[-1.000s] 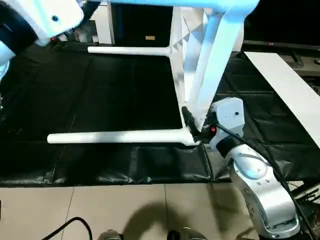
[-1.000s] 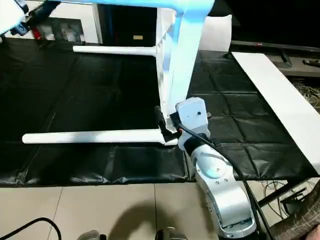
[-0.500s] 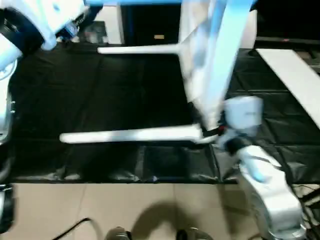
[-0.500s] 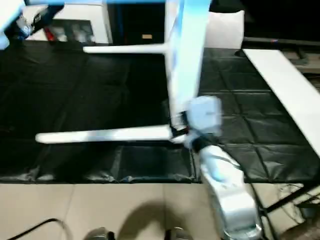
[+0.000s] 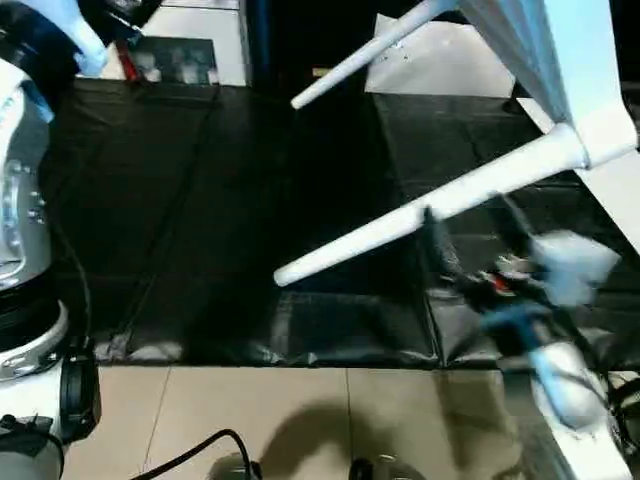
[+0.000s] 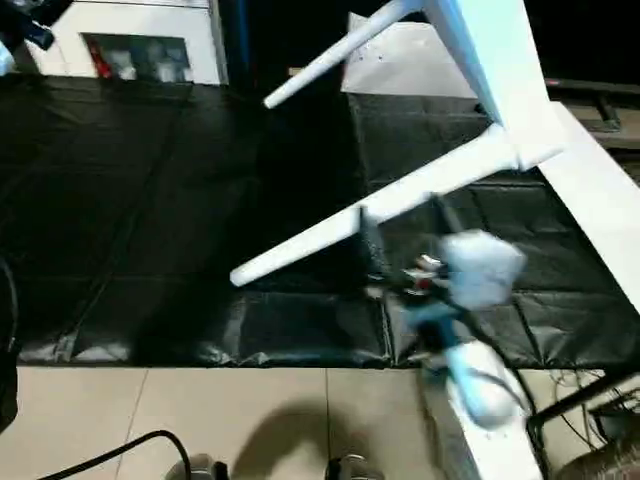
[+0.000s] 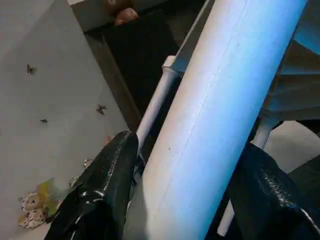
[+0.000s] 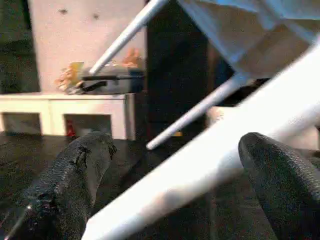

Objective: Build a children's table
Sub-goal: Flip table

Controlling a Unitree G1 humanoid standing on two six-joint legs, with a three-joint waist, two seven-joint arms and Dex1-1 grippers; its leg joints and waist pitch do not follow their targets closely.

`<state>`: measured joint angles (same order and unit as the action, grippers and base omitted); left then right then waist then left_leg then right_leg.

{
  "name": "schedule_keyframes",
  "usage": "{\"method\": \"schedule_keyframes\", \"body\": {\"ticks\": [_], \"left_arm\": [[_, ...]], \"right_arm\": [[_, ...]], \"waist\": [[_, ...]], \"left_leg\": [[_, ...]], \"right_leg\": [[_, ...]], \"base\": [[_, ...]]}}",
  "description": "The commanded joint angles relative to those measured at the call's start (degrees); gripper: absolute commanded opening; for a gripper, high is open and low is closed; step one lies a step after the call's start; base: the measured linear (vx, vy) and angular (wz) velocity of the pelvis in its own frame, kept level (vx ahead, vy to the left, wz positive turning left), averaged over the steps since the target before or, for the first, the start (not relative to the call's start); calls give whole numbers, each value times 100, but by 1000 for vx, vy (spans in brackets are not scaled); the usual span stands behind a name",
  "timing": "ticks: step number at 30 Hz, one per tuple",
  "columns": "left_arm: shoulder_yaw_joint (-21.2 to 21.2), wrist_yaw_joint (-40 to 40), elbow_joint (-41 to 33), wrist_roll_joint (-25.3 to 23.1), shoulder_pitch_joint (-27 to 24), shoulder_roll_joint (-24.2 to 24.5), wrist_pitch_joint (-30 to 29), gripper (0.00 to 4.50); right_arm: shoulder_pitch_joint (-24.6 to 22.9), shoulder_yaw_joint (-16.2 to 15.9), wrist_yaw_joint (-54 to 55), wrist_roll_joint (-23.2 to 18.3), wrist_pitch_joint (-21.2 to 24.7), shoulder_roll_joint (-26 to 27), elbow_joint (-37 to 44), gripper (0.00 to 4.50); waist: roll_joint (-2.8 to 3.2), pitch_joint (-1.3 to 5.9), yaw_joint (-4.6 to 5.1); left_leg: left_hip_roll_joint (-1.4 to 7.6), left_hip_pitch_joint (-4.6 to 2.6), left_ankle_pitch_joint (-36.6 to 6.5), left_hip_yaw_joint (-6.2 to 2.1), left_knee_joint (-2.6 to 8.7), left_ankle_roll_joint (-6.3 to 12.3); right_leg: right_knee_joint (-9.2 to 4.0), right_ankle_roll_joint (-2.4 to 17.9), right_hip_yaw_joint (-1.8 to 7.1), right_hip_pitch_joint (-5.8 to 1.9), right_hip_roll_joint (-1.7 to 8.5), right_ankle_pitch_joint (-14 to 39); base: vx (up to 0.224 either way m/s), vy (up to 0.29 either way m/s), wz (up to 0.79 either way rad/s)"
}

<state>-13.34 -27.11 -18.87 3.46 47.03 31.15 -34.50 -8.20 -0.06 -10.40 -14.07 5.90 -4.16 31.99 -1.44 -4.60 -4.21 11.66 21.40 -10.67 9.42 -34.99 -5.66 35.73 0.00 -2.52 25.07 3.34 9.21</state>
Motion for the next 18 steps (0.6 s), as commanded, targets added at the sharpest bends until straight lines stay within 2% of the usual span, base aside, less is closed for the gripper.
{"method": "schedule_keyframes", "body": {"ticks": [1, 3, 5, 6, 8, 9, 11, 12, 14, 15, 16, 17, 18], "left_arm": [[-424, 354, -38, 134, 147, -58, -82, 248], [-450, 465, -32, 196, 140, -17, -154, 247], [-469, 474, -31, 226, 146, -23, -157, 247], [-487, 456, -29, 250, 154, -39, -141, 247], [-496, 429, -33, 274, 149, -41, -137, 247], [-496, 429, -33, 275, 149, -41, -137, 247], [-504, 431, -31, 285, 148, -54, -138, 247], [-518, 425, -54, 312, 93, -84, -125, 247], [-536, 416, -89, 381, 25, -131, -125, 247], [-552, 424, -100, 411, 3, -158, -116, 247], [-586, 435, -118, 471, -36, -204, -108, 247], [-628, 430, -132, 529, -80, -249, -75, 247], [-671, 420, -151, 581, -138, -283, -56, 247]], "right_arm": [[-96, 151, 18, -171, -59, 21, 59, 450], [-235, 175, -27, -255, -134, -3, 32, 450], [-270, 168, -43, -302, -109, -10, -14, 450], [-211, 228, 18, -439, 61, 61, -125, 450], [125, 353, 123, -698, 467, 158, -433, 450], [127, 354, 123, -699, 469, 158, -434, 450], [251, 396, 97, -794, 501, 183, -543, 450], [687, 490, -26, -1076, 600, 229, -946, 450], [1147, 614, -147, -1423, 688, 285, -1446, 450], [1271, 628, -199, -1441, 675, 267, -1604, 450], [1459, 634, -316, -1452, 642, 217, -1821, 450], [1601, 645, -410, -1520, 669, 204, -1928, 450], [1724, 643, -500, -1587, 682, 197, -1980, 450]], "waist": [[-16, 359, 24], [4, 351, 32], [-13, 338, 58], [3, 330, 68], [-7, 334, 107], [-10, 334, 111], [-5, 344, 108], [-10, 350, 115], [-35, 365, 133], [-16, 365, 126], [-47, 366, 126], [-26, 381, 104], [-35, 392, 93]], "left_leg": [[-10, 15, -1458, -9, 432, -29], [-14, 13, -1451, -9, 430, -27], [-28, 13, -1531, -8, 424, -13], [-34, 5, -1566, -12, 425, -5], [-42, 4, -1636, -32, 424, -12], [-48, -2, -1628, -29, 417, -10], [-36, -5, -1559, -25, 413, -7], [-32, -4, -1523, -28, 417, -4], [-28, -1, -1421, -24, 404, -13], [-21, -13, -1400, -23, 402, -13], [-17, 20, -1280, -10, 407, -13], [-10, 8, -1218, -10, 400, -15], [3, 17, -1052, -1, 400, -1]], "right_leg": [[-503, 262, 197, -309, 269, 2267], [-513, 225, 196, -303, 270, 2366], [-563, 113, 183, -293, 268, 2707], [-574, 96, 179, -281, 266, 2794], [-585, 79, 159, -277, 257, 2954], [-591, 74, 159, -271, 256, 2959], [-583, 98, 169, -263, 263, 2851], [-560, 150, 165, -274, 261, 2736], [-532, 284, 166, -283, 265, 2501], [-512, 334, 174, -277, 272, 2417], [-497, 392, 182, -306, 268, 2238], [-470, 446, 187, -309, 275, 2111], [-447, 544, 192, -328, 272, 1807]], "base": [[0, 0, 0], [0, 0, 0], [0, 0, 0], [0, 0, 0], [0, 0, 0], [0, 0, 0], [0, 0, 0], [0, 0, 0], [0, 0, 0], [0, 0, 0], [0, 0, 0], [0, 0, 0], [0, 0, 0]]}}
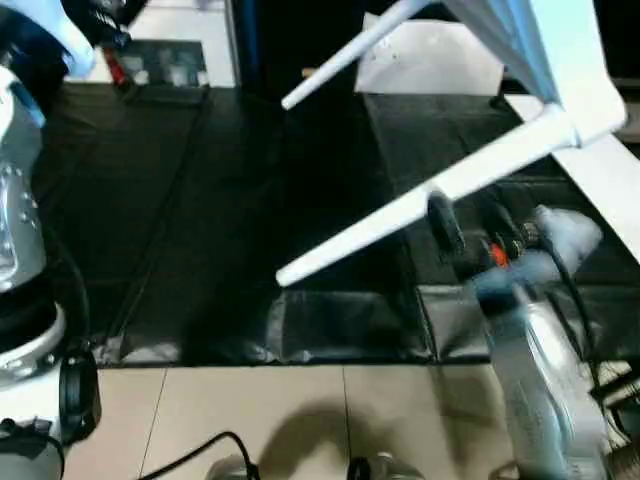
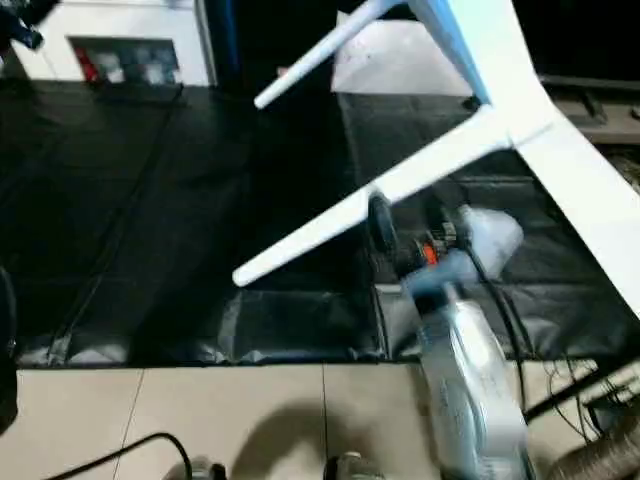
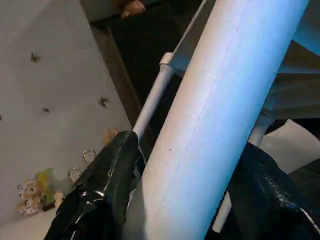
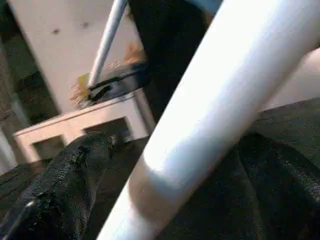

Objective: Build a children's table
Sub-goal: Flip table

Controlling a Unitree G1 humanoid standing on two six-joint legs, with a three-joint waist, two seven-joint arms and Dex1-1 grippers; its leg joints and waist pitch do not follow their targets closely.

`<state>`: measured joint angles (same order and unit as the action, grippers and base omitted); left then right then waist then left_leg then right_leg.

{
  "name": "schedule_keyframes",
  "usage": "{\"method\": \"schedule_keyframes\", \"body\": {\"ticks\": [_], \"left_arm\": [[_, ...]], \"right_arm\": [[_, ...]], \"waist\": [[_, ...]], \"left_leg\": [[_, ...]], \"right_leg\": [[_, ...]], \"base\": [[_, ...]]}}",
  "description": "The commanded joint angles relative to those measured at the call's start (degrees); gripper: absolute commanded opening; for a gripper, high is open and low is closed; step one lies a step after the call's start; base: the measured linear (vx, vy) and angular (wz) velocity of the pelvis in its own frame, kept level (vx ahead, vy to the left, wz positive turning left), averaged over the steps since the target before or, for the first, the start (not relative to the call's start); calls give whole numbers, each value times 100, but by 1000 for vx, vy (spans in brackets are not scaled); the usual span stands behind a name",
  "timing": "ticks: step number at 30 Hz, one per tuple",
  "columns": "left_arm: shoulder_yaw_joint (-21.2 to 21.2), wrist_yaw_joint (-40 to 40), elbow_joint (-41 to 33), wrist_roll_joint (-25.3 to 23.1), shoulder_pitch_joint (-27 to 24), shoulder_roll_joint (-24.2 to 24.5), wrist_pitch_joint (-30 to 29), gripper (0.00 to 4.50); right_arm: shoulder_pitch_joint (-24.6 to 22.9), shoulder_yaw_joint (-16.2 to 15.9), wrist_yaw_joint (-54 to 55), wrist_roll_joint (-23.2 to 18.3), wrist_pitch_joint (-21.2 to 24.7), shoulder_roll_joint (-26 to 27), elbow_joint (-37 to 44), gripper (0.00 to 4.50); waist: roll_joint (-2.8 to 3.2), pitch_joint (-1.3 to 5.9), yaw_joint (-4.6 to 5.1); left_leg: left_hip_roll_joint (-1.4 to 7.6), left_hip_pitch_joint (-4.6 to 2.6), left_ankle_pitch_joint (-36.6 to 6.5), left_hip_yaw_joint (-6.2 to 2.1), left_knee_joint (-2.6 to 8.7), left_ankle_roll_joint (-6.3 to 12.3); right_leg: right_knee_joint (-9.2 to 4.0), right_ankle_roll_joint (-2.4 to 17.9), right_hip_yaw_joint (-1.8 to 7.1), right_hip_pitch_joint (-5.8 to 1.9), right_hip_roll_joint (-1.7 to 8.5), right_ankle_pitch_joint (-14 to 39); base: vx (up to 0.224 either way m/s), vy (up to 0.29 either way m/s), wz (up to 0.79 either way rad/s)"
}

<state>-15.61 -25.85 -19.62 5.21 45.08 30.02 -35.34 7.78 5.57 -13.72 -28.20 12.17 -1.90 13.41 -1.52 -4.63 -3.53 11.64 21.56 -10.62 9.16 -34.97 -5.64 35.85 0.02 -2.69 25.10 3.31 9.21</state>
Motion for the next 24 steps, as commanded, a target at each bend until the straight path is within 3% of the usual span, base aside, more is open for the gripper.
{"method": "schedule_keyframes", "body": {"ticks": [1, 2, 4, 6, 11, 15, 18, 20, 24], "left_arm": [[-503, 283, -97, 470, -22, -214, 51, 247], [-566, 276, -124, 540, -97, -271, 90, 247], [-651, 292, -167, 574, -255, -340, 126, 247], [-770, 351, -208, 584, -476, -460, 161, 247], [-925, 414, -302, 664, -1080, -710, 350, 247], [-1014, 456, -244, 706, -1466, -918, 542, 239], [-975, 347, -161, 748, -1745, -1021, 741, 234], [-914, 244, -100, 771, -1910, -1080, 897, 220], [-659, 102, 78, 730, -2299, -1209, 1234, 210]], "right_arm": [[281, 79, -271, -246, 62, -33, -183, 450], [405, 78, -359, -335, 113, -40, -217, 450], [588, 78, -482, -443, 158, -56, -262, 413], [738, 88, -612, -604, 202, -50, -277, 410], [816, 7, -805, -782, 271, -133, -83, 374], [885, 17, -818, -847, 360, -206, 145, 341], [978, 64, -781, -878, 405, -277, 293, 332], [1033, 89, -750, -905, 441, -322, 392, 299], [988, -52, -764, -834, 530, -455, 715, 288]], "waist": [[-5, 403, 13], [-44, 419, 2], [-49, 436, 0], [-76, 422, 1], [-86, 408, -5], [-97, 384, -16], [-87, 383, -43], [-93, 392, -83], [-97, 402, -116]], "left_leg": [[15, 7, -942, 26, 401, 12], [12, 17, -806, 33, 395, 29], [22, 0, -731, 50, 380, 62], [26, 29, -659, 48, 392, 71], [45, 0, -852, 57, 404, 29], [46, -25, -1146, 55, 424, -17], [53, -65, -1283, 50, 433, -31], [55, -72, -1327, 48, 435, -40], [60, -35, -1217, 39, 448, -31]], "right_leg": [[-413, 668, 212, -343, 276, 1487], [-375, 740, 204, -367, 273, 1263], [-376, 783, 209, -366, 279, 1160], [-364, 802, 205, -385, 288, 1113], [-408, 715, 206, -354, 291, 1422], [-471, 532, 210, -312, 285, 1865], [-484, 481, 218, -271, 264, 1857], [-488, 450, 222, -262, 271, 1870], [-468, 426, 222, -296, 269, 1631]], "base": [[0, 0, 0], [0, 0, 0], [0, 0, 0], [0, 0, 0], [0, 0, 0], [0, 0, 0], [0, 0, 0], [0, 0, 0], [0, 0, 0]]}}
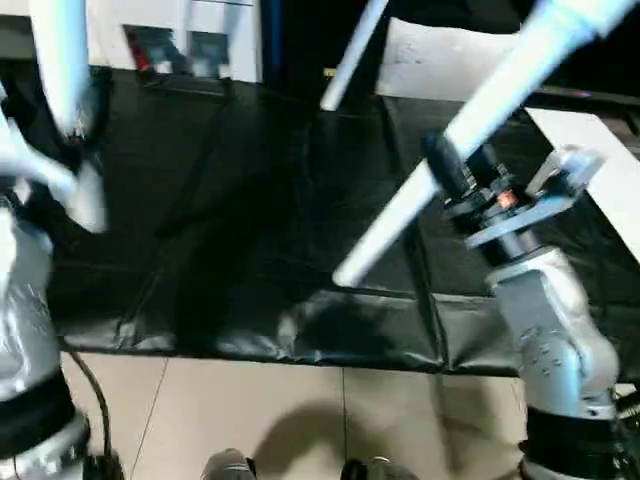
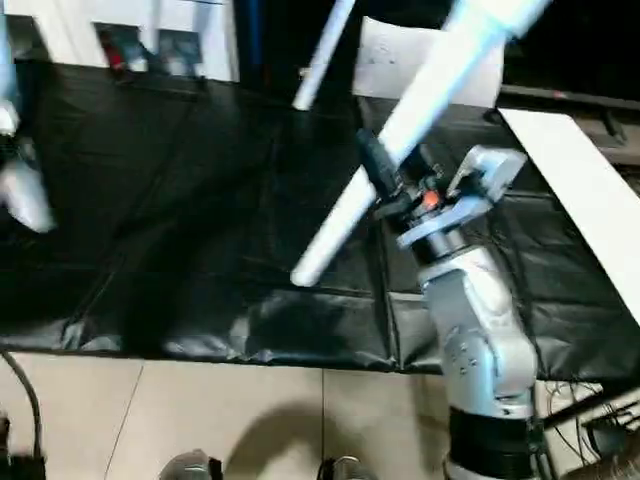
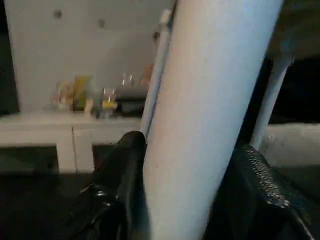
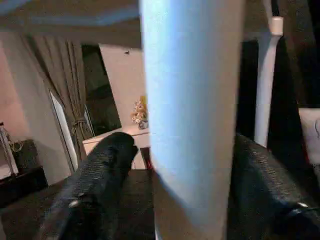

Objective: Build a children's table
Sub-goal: Flip table

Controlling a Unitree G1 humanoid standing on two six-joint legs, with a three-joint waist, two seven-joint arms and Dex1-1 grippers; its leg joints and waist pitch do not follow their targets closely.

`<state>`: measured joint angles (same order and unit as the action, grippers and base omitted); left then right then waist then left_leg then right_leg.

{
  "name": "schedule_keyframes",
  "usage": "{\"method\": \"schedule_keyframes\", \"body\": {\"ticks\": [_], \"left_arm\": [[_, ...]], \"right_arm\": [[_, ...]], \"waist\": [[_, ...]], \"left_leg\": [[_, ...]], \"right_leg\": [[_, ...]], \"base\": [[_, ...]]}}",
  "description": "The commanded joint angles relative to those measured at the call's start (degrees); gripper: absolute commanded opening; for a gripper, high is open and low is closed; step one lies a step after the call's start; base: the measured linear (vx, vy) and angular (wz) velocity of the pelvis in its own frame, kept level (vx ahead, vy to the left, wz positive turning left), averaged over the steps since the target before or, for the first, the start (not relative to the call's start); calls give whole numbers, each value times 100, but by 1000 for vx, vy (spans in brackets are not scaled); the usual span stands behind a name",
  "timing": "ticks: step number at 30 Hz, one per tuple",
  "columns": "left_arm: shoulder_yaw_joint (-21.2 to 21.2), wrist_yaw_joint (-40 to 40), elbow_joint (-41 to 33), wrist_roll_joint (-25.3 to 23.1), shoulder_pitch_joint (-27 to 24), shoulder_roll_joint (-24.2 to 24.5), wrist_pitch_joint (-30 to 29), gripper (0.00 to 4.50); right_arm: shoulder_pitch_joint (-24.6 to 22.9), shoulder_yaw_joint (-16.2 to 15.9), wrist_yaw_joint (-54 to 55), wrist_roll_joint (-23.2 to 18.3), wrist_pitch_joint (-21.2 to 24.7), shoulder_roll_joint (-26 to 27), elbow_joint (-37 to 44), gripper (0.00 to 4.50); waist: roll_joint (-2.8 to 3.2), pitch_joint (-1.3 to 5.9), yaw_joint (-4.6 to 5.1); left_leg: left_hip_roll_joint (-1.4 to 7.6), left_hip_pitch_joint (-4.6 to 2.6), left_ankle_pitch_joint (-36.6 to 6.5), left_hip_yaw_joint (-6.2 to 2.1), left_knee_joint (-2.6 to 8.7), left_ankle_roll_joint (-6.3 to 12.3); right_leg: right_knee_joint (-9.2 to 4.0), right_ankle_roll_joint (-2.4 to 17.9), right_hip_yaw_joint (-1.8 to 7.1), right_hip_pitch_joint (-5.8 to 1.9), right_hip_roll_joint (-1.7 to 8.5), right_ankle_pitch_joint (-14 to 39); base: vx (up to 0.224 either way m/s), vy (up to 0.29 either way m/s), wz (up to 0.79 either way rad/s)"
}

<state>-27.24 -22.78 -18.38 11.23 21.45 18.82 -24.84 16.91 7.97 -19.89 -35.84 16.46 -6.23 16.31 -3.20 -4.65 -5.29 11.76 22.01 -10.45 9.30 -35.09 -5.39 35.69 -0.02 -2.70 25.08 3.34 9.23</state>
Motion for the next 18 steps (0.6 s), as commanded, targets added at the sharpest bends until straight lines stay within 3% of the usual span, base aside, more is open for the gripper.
{"method": "schedule_keyframes", "body": {"ticks": [1, 7, 8, 10, 12, 14, 16, 17, 18], "left_arm": [[543, -219, 6, 115, 3, -119, 220, 205], [607, -163, 456, -35, -451, -270, 651, 179], [617, -158, 514, -78, -511, -253, 739, 175], [574, -132, 572, -89, -599, -248, 835, 171], [526, -80, 601, -115, -667, -212, 890, 169], [442, 36, 560, -187, -774, -151, 888, 169], [309, 120, 461, -191, -920, -124, 877, 168], [239, 127, 416, -173, -998, -113, 883, 224], [91, 98, 418, -106, -1163, -92, 953, 238]], "right_arm": [[28, -353, -143, -35, 126, -27, 504, 273], [-252, -659, -63, 249, 102, 35, 682, 235], [-284, -720, -64, 291, 95, 38, 686, 225], [-376, -899, -141, 434, 63, -11, 671, 216], [-470, -1027, -177, 646, 24, -59, 603, 190], [-584, -1100, -154, 928, -55, -120, 370, 190], [-719, -1110, -190, 1120, -136, -200, 112, 236], [-789, -1103, -232, 1165, -174, -239, 25, 247], [-931, -1058, -254, 1214, -246, -273, -31, 250]], "waist": [[73, 406, 58], [81, 397, 89], [101, 407, 77], [67, 376, 97], [91, 369, 101], [76, 362, 117], [73, 355, 132], [67, 360, 140], [57, 339, 161]], "left_leg": [[48, -73, -1193, 26, 459, -56], [56, -62, -1194, 19, 488, -55], [75, -94, -1252, 12, 488, -62], [68, -80, -1367, 14, 506, -66], [71, -93, -1440, 13, 504, -77], [64, -90, -1527, 14, 512, -95], [64, -99, -1598, 13, 524, -109], [68, -99, -1625, 8, 529, -115], [70, -99, -1753, -6, 557, -121]], "right_leg": [[-443, 430, 225, -299, 267, 1566], [-456, 477, 223, -310, 269, 1384], [-454, 512, 226, -296, 277, 1359], [-462, 493, 224, -305, 272, 1463], [-471, 478, 231, -290, 277, 1549], [-495, 413, 235, -293, 278, 1703], [-515, 374, 233, -288, 274, 1778], [-515, 363, 232, -300, 276, 1790], [-532, 341, 223, -307, 266, 1896]], "base": [[0, 0, 0], [0, 0, 0], [0, 0, 0], [0, 0, 0], [0, 0, 0], [0, 0, 0], [0, 0, 0], [0, 0, 0], [0, 0, 0]]}}
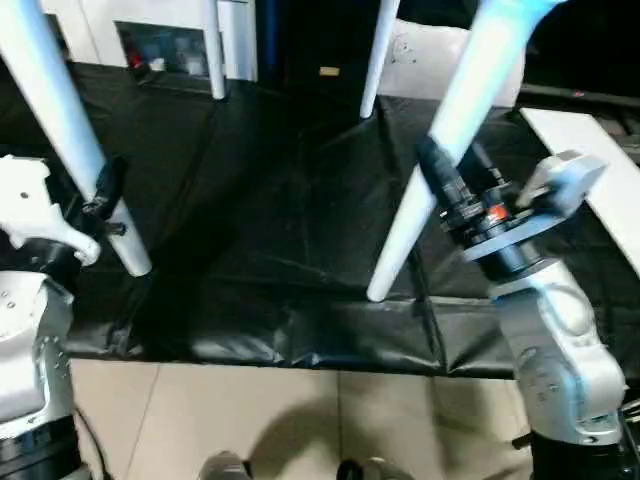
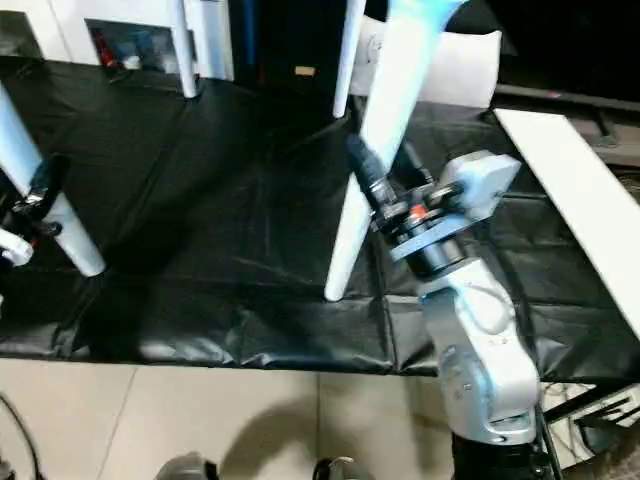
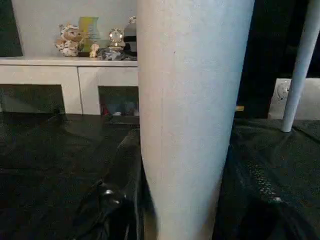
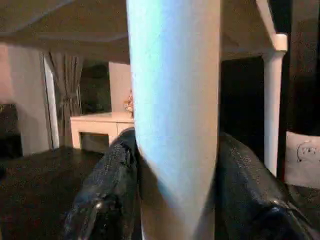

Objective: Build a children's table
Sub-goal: Flip table

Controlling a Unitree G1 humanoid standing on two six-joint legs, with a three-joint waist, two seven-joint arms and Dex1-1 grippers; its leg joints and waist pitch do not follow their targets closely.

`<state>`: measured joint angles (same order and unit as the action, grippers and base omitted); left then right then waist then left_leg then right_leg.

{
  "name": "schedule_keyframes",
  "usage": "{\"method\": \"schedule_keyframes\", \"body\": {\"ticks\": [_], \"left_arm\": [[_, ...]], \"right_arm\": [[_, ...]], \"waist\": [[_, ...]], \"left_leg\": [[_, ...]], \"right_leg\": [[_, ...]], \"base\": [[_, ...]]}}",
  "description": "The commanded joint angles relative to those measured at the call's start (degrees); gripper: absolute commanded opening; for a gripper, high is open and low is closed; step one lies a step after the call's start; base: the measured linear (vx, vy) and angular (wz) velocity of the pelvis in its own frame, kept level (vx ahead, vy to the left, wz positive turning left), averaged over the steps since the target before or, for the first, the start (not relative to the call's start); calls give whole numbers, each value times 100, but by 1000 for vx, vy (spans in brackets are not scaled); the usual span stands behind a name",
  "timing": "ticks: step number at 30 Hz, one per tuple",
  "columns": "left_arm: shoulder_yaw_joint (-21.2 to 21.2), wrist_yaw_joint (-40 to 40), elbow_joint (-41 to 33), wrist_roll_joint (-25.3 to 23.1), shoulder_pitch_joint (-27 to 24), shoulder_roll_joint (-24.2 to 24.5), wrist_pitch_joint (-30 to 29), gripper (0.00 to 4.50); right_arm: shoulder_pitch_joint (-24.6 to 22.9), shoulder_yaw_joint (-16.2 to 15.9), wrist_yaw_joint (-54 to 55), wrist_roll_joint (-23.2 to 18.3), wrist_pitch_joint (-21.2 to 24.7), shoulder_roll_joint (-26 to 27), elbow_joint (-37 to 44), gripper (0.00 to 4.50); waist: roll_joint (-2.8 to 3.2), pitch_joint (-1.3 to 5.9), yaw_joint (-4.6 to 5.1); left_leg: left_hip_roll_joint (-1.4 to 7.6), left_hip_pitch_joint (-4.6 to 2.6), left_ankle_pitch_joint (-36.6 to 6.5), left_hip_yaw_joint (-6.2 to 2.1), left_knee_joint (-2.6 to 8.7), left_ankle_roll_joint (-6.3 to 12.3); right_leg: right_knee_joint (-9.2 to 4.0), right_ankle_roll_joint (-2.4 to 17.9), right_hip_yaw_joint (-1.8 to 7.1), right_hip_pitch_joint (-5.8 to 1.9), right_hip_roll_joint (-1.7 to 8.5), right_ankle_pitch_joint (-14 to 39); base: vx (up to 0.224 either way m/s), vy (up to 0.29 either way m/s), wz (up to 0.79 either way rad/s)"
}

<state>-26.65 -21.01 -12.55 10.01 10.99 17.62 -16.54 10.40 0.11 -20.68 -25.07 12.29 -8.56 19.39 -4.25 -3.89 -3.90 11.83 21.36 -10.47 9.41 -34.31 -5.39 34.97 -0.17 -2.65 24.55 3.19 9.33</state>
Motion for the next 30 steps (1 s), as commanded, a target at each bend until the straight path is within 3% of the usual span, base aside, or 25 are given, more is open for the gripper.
{"method": "schedule_keyframes", "body": {"ticks": [1, 4, 5, 6, 8, 9, 10, 11, 12, 13, 16, 17, 18, 19, 20, 22, 23, 24, 25, 26, 27, 28, 29, 30], "left_arm": [[9, -85, -161, 27, -140, 32, 137, 238], [-314, -314, -140, 265, -562, 110, 361, 259], [-376, -369, -159, 346, -645, 105, 385, 271], [-429, -411, -182, 445, -734, 102, 408, 278], [-654, -639, -555, 924, -1292, -78, 316, 291], [-683, -696, -667, 992, -1495, -131, 316, 315], [-692, -718, -709, 1014, -1574, -150, 319, 315], [-731, -769, -933, 1164, -2019, -302, 351, 321], [-747, -774, -1008, 1231, -2142, -363, 342, 326], [-690, -792, -1189, 1242, -2451, -472, 327, 329], [-88, -808, -1811, 1278, -3188, -693, 52, 329], [226, -767, -1973, 1178, -3352, -736, -16, 329], [226, -767, -1973, 1178, -3352, -736, -16, 329], [479, -688, -2034, 1108, -3424, -786, -103, 329], [676, -624, -2003, 1002, -3425, -832, -101, 329], [880, -551, -1816, 813, -3338, -872, -78, 329], [1056, -519, -1597, 593, -3227, -874, -21, 329], [1213, -521, -1316, 429, -3056, -912, 83, 329], [1384, -507, -1120, 269, -2913, -894, 133, 329], [1558, -476, -1002, 186, -2804, -849, 138, 329], [1643, -443, -1018, 185, -2795, -820, 94, 329], [1703, -427, -1045, 175, -2809, -816, 88, 329], [1760, -406, -1080, 171, -2835, -817, 84, 329], [1812, -412, -1114, 168, -2880, -822, 86, 329]], "right_arm": [[-302, -264, -177, 135, 165, -42, -343, 261], [-789, -217, -225, 147, 6, -79, -208, 292], [-903, -212, -233, 153, -27, -87, -168, 297], [-1020, -211, -239, 169, -76, -93, -136, 306], [-1639, -202, -193, 223, -189, -120, 110, 330], [-1816, -214, -195, 231, -223, -127, 188, 338], [-1883, -219, -197, 232, -235, -130, 218, 338], [-2253, -260, -210, 282, -292, -170, 403, 343], [-2360, -269, -208, 301, -295, -186, 466, 362], [-2585, -271, -204, 273, -283, -197, 638, 375], [-2997, -248, -99, 276, -93, -269, 978, 375], [-3054, -240, -55, 247, 44, -298, 1042, 375], [-3054, -240, -55, 247, 44, -298, 1042, 375], [-3066, -259, -22, 217, 169, -327, 1068, 375], [-3030, -275, 16, 228, 257, -348, 1054, 375], [-2907, -308, 79, 256, 405, -335, 939, 375], [-2776, -354, 114, 316, 492, -321, 784, 375], [-2615, -434, 122, 425, 565, -324, 578, 375], [-2494, -528, 83, 481, 626, -326, 442, 375], [-2403, -639, 28, 522, 690, -346, 367, 375], [-2380, -689, -4, 514, 726, -363, 378, 375], [-2366, -719, -27, 503, 746, -372, 388, 375], [-2350, -746, -52, 502, 769, -387, 400, 375], [-2335, -778, -92, 500, 797, -412, 410, 375]], "waist": [[157, 248, 44], [181, 263, 90], [145, 259, 101], [145, 258, 101], [253, 229, 95], [205, 233, 117], [239, 192, 132], [265, 192, 134], [242, 171, 141], [273, 206, 147], [299, 137, 150], [291, 152, 149], [308, 90, 161], [340, 88, 164], [359, 47, 211], [401, -17, 264], [451, -68, 314], [560, -45, 229], [569, -109, -148], [357, 8, -130], [80, 44, -76], [159, 11, -69], [258, 130, -153], [293, 184, -173]], "left_leg": [[54, -59, -1961, -8, 479, -97], [66, -64, -2197, -53, 501, -93], [58, -43, -2202, -55, 505, -71], [58, -53, -2220, -55, 505, -56], [76, -54, -2371, -68, 517, -68], [84, -43, -2373, -57, 512, -56], [90, -58, -2583, -63, 538, -59], [81, -77, -2673, -68, 532, -56], [92, -67, -2726, -73, 546, -45], [90, -76, -2762, -81, 537, -30], [89, -58, -2947, -106, 552, -3], [95, -80, -2952, -108, 546, -9], [80, -119, -3217, -119, 545, -24], [65, -163, -3328, -126, 529, -46], [38, -249, -3612, -158, 509, -55], [64, -255, -3873, -212, 572, -67], [125, -238, -4189, -260, 696, -37], [404, 82, -4744, -311, 1081, 40], [521, 484, -5167, -98, 1315, 67], [289, -35, -4269, 101, 860, 114], [11, -310, -3238, 12, 261, -35], [-159, -145, -1029, -222, -413, 134], [-61, 113, -337, -347, -215, 222], [-95, 253, 678, -210, 92, 230]], "right_leg": [[-513, 349, 220, -231, 282, 2095], [-538, 343, 210, -240, 290, 2313], [-538, 338, 209, -253, 287, 2331], [-541, 345, 210, -242, 285, 2362], [-564, 376, 216, -230, 313, 2515], [-585, 374, 220, -234, 312, 2516], [-622, 354, 205, -203, 292, 2723], [-639, 330, 196, -194, 287, 2839], [-668, 295, 205, -194, 295, 2936], [-682, 252, 196, -209, 292, 2970], [-728, 111, 184, -175, 296, 3360], [-743, 84, 185, -169, 292, 3397], [-807, -28, 159, -103, 257, 3717], [-838, -81, 140, -77, 249, 3866], [-993, -214, -11, -69, 206, 4187], [-1065, -243, -167, -138, 169, 4152], [-1108, -305, -359, -279, 94, 4027], [-235, -47, -345, -759, 115, 2847], [619, 127, -152, -911, 142, 1545], [388, -179, 373, -450, 233, 2925], [-408, -451, 489, -53, 418, 4590], [-968, -159, 767, 43, 970, 6039], [-731, 128, 791, -217, 982, 4898], [-422, 585, 375, -147, 331, 1944]], "base": [[0, 0, 0], [0, 0, 0], [0, 0, 0], [0, 0, 0], [0, 0, 0], [0, 0, 0], [0, 0, 0], [0, 0, 0], [0, 0, 0], [0, 0, 0], [0, 0, 0], [0, 0, 0], [0, 0, 0], [-57, 8, 5], [-57, 8, 5], [-63, 24, -2], [-59, 26, -5], [-115, 7, -6], [-118, -33, 12], [-118, -33, 12], [7, -90, 10], [43, -59, -15], [43, -59, -15], [0, 0, 0]]}}
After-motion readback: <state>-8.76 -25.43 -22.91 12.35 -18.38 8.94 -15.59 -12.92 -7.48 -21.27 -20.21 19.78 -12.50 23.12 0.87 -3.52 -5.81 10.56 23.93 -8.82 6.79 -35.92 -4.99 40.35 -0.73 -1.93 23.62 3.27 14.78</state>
